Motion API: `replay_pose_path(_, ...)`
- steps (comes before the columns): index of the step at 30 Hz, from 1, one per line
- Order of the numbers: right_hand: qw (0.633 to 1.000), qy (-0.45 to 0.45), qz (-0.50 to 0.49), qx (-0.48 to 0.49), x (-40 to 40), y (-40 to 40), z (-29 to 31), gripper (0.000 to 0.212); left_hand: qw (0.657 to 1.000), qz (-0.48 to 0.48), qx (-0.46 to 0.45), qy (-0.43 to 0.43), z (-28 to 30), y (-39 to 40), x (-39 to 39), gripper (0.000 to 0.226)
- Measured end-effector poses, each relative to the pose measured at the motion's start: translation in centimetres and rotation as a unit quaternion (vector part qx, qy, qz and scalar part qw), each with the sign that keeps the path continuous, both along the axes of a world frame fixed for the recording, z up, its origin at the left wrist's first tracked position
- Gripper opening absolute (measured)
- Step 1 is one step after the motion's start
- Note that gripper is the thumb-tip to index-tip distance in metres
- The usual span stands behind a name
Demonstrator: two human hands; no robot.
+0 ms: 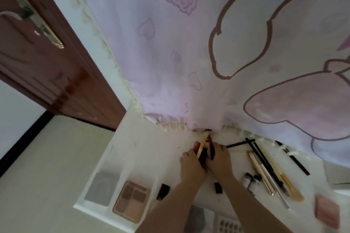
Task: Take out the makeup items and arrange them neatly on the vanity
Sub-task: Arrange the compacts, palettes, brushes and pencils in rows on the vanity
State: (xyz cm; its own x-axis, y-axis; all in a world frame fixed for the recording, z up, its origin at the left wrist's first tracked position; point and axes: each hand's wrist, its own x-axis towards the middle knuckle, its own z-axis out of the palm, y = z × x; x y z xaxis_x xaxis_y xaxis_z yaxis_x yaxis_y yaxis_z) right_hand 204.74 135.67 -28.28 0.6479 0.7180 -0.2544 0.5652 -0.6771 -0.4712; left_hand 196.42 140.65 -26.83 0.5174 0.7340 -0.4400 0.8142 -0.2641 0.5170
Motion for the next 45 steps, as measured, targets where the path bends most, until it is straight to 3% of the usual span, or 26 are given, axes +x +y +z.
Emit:
replay_pose_path(5,0.998,0.028,-0.023,0.058,1.6,-1.1,1.0,0.022,0.991,-0.132,0.022,0.019,-0.4,0.6,-2.3,0.067)
replay_pose_path(9,0.998,-0.049,0.020,0.032,-0.4,-3.2,0.0,0.049,0.975,-0.194,0.101,0.028,-0.4,-0.2,-5.4,0.082)
replay_pose_path(12,0.992,-0.107,0.059,-0.044,-4.5,-5.0,0.4,0.048,0.954,-0.246,0.168,0.016,-0.4,0.7,-7.9,0.076)
replay_pose_path(14,0.990,-0.125,0.033,-0.065,-7.9,-5.6,0.3,0.047,0.930,-0.288,0.226,0.022,-0.4,2.1,-9.7,0.070)
replay_pose_path(18,0.984,-0.121,-0.054,-0.122,-15.3,-5.5,0.7,0.051,0.909,-0.354,0.220,0.027,-0.1,3.8,-14.1,0.065)
replay_pose_path(22,0.979,-0.120,-0.117,-0.116,-20.1,-4.4,0.3,0.060,0.900,-0.375,0.217,0.042,0.5,5.9,-18.5,0.056)
replay_pose_path(24,0.976,-0.118,-0.139,-0.116,-21.6,-3.8,0.3,0.059,0.902,-0.360,0.238,-0.008,0.6,7.3,-20.6,0.054)
replay_pose_path(26,0.977,-0.118,-0.145,-0.101,-23.2,-2.8,1.0,0.072,0.899,-0.356,0.253,-0.024,0.4,9.2,-22.8,0.055)
replay_pose_path(29,0.977,-0.138,-0.152,-0.064,-25.2,-0.7,1.7,0.080,0.894,-0.382,0.232,0.037,-0.7,12.4,-26.4,0.054)
replay_pose_path(33,0.982,-0.090,-0.126,-0.109,-27.8,2.9,2.4,0.058,0.884,-0.408,0.223,0.053,-1.2,16.1,-29.5,0.062)
replay_pose_path(39,0.986,-0.081,-0.035,-0.142,-29.9,6.8,1.8,0.047,0.888,-0.421,0.182,0.041,-1.2,19.0,-30.3,0.068)
replay_pose_path(41,0.980,-0.112,0.024,-0.162,-30.1,7.7,2.4,0.047,0.888,-0.430,0.161,0.020,-1.2,19.5,-30.1,0.063)
replay_pose_path(45,0.981,-0.079,0.109,-0.137,-29.5,9.0,1.9,0.065,0.905,-0.402,0.138,-0.025,-1.6,20.3,-30.2,0.038)
